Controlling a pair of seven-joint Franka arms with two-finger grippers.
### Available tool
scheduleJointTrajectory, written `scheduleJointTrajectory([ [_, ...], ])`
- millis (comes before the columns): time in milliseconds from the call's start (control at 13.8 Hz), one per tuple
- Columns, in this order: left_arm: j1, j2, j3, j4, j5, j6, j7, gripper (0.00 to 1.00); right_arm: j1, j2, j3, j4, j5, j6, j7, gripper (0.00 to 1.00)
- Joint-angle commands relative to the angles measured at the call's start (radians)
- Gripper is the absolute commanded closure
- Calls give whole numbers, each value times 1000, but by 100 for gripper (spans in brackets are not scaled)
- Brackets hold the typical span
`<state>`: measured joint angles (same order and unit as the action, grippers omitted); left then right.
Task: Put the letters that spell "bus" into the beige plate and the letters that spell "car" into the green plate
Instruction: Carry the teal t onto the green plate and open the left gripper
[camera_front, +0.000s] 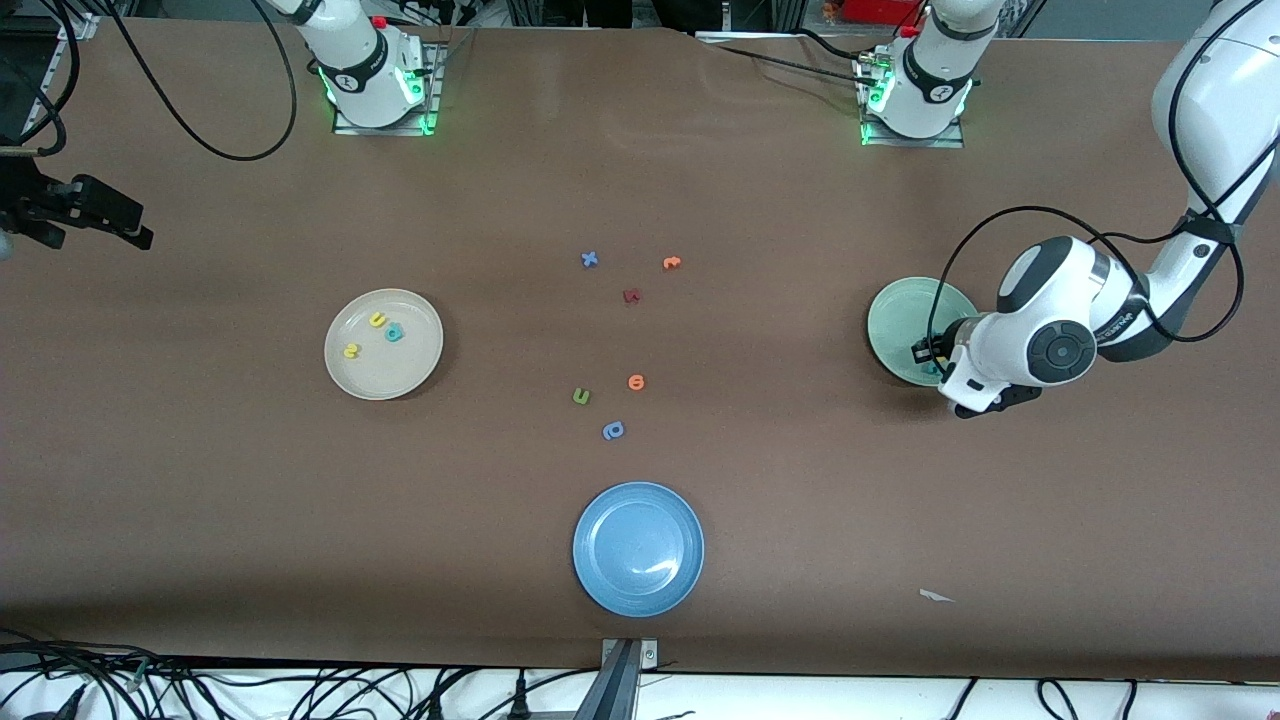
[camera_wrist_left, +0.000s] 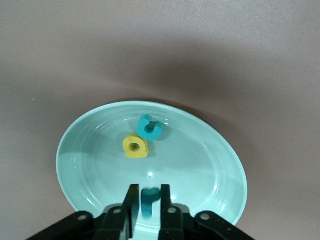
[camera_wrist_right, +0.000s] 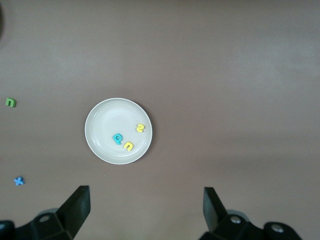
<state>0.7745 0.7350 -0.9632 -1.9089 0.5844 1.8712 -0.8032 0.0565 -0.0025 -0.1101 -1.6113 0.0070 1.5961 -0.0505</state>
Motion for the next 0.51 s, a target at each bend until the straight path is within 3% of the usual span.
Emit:
scheduleJointTrajectory([
  [0,-6,-20,1,40,28,-9,10,0,2,-10,-6,4,14,-16,3,0],
  [436,5,-140,-8,132,26,-9,7,0,2,-10,-6,4,14,-15,3,0],
])
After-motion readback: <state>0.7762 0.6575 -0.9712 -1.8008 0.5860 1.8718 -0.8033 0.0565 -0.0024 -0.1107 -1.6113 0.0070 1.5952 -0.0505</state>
